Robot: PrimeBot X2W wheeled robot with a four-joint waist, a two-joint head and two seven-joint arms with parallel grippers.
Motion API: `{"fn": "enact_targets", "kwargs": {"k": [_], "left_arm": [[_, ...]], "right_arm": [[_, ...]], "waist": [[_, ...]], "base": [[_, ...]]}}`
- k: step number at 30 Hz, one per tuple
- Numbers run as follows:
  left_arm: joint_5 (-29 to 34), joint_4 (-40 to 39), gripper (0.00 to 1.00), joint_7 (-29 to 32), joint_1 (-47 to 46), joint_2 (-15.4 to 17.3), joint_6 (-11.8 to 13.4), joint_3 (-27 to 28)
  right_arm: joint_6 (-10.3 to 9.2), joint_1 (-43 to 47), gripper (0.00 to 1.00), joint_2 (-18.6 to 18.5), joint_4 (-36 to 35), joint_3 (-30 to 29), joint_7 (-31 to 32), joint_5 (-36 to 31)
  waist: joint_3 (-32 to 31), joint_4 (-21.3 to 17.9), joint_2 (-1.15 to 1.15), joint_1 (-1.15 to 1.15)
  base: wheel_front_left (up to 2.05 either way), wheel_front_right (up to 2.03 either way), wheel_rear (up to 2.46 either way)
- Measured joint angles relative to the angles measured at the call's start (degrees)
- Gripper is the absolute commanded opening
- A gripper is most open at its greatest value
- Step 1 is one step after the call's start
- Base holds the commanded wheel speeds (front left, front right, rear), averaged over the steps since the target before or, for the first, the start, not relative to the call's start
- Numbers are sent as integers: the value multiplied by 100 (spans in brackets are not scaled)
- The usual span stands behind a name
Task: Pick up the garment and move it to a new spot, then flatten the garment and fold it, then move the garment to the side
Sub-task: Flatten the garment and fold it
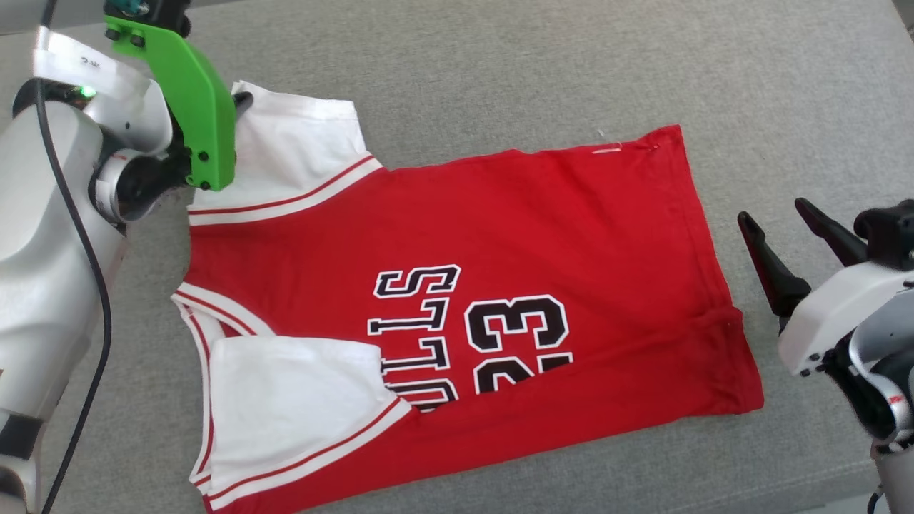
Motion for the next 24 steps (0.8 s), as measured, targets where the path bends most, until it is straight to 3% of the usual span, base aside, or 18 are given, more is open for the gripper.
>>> {"fn": "enact_targets", "kwargs": {"k": [6, 11, 24], "left_arm": [[-142, -1228, 0, -62, 498, 85, 264, 27], [-134, -2091, 0, -67, 737, 200, 521, 25], [-112, -3382, 0, 5, 1004, 355, 839, 1]], "right_arm": [[0, -673, 100, -254, 495, -73, 1923, 744], [0, -1209, 100, -494, 847, 11, 3088, 1180], [0, -2475, 100, -806, 1927, 167, 3713, 916]], "waist": [[-99, 404, 0, 0], [-52, 706, 0, 0], [387, 1295, 0, 0]], "base": [[0, 0, 0], [0, 0, 0], [0, 0, 0]]}}
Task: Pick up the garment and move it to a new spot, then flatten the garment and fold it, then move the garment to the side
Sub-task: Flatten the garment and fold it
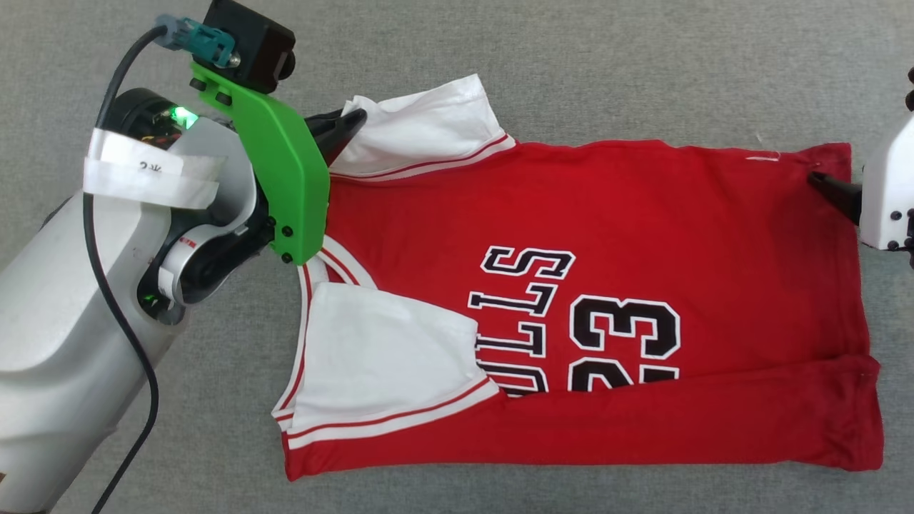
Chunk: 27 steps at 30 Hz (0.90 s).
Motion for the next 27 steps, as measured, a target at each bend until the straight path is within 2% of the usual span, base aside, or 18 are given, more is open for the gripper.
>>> {"fn": "enact_targets", "kwargs": {"k": [12, 13, 14, 15, 16, 21, 27], "left_arm": [[24, -324, 0, -11, 16, -29, 43, -40], [24, -316, 0, -27, 16, -27, 43, -38], [24, -302, 0, -55, 16, -27, 43, -38], [24, -281, 0, -73, 18, -24, 42, -38], [24, -248, 0, -88, 20, -24, 42, -38], [20, -24, 0, -263, 137, -20, 34, -8], [-25, 298, 0, -589, 376, -26, 34, 86]], "right_arm": [[-2, -322, 100, -159, 499, 426, 65, 1], [-2, -322, 96, -186, 513, 452, 64, 16], [-2, -323, 46, -215, 526, 488, 53, 45], [-2, -325, 10, -238, 543, 523, 22, 62], [-2, -325, 0, -252, 565, 560, -25, 80], [-1, -318, 0, -240, 676, 731, -498, 175], [1, -197, 0, -223, 887, 723, -1378, 319]], "waist": [[282, 312, 0, 0], [293, 321, 0, 0], [303, 331, 0, 0], [303, 335, 0, 0], [293, 336, 0, 0], [181, 320, 0, 0], [-77, 276, 0, 0]], "base": [[0, 0, 0], [0, 0, 0], [0, 0, 0], [0, 0, 0], [0, 0, 0], [0, 0, 0], [0, 0, 0]]}}
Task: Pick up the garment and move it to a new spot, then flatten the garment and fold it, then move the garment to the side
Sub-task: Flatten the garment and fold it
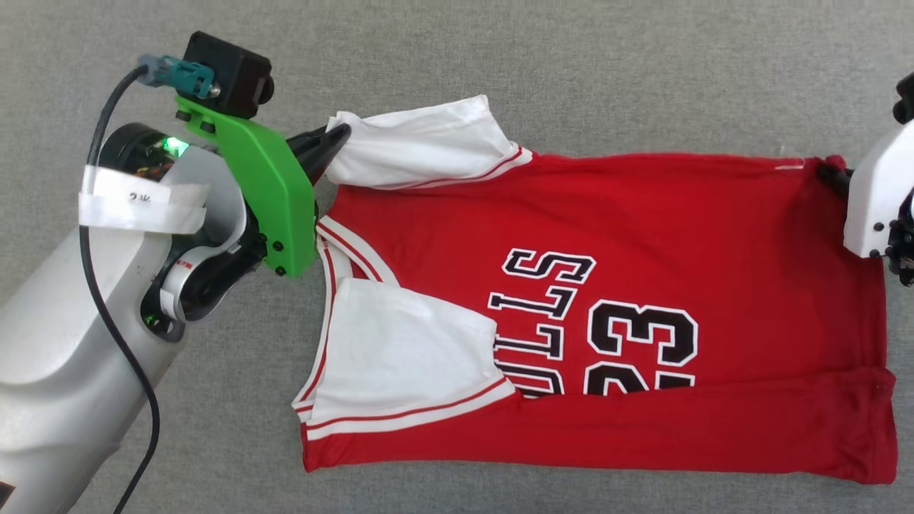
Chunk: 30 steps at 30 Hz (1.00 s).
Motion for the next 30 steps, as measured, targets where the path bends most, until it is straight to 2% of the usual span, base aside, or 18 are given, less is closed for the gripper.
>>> {"fn": "enact_targets", "kwargs": {"k": [6, 8, 13, 22, 30], "left_arm": [[-2, 219, 0, -302, 255, -20, -38, 29], [-32, 289, 0, -383, 442, -55, -41, 22], [-172, 249, 0, -548, 905, -55, -18, 31], [-446, -160, 0, -664, 2030, 112, 245, -35], [-548, -216, 0, -709, 2734, 225, 432, -240]], "right_arm": [[0, 203, 0, -110, 96, 88, -634, 222], [-1, 383, 0, -133, 142, 46, -829, 494], [-1, 845, 0, -210, 38, 59, -1232, 666], [-1, 2120, 0, -310, -376, 90, -1816, 1091], [-1, 2780, 0, -558, -897, 187, -1993, 1440]], "waist": [[-360, -38, 0, 0], [-563, -39, 0, 0], [-921, -27, 0, 0], [-1488, 19, 0, 0], [-1563, 36, 0, 0]], "base": [[0, 0, 0], [0, 0, 0], [0, 0, 0], [0, 0, 0], [0, 0, 0]]}}
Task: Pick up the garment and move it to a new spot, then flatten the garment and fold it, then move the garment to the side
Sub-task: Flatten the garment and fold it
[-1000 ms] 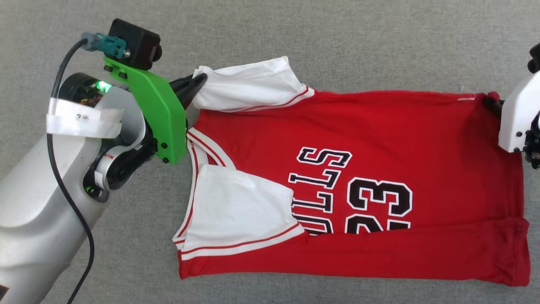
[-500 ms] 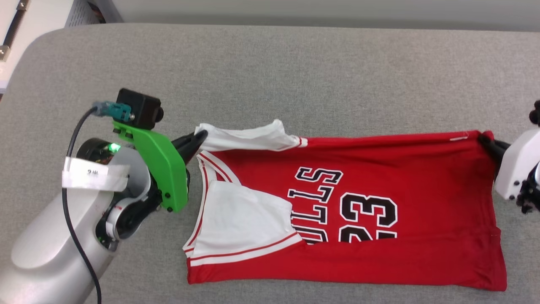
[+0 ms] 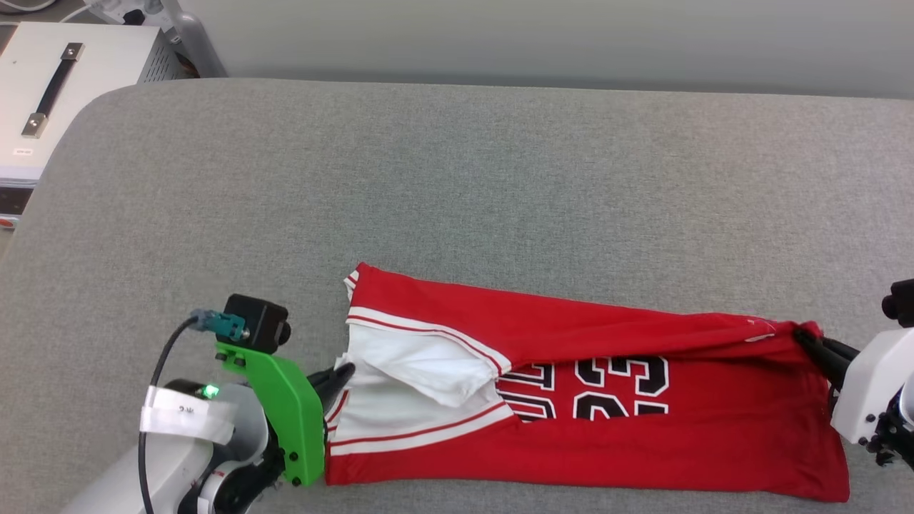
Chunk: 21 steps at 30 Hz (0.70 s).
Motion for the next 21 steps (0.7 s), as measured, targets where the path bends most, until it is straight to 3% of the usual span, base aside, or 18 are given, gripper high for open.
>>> {"fn": "enact_targets", "kwargs": {"k": [8, 21], "left_arm": [[42, 153, 0, 121, 124, -23, 43, -243], [93, 623, 0, 237, 126, -185, -27, -475]], "right_arm": [[0, 412, 0, -383, -393, 480, -171, -8], [0, 503, 0, -659, -403, 1016, -299, -1]], "waist": [[51, -4, 0, 0], [31, -49, 0, 0]], "base": [[0, 0, 0], [0, 0, 0]]}}
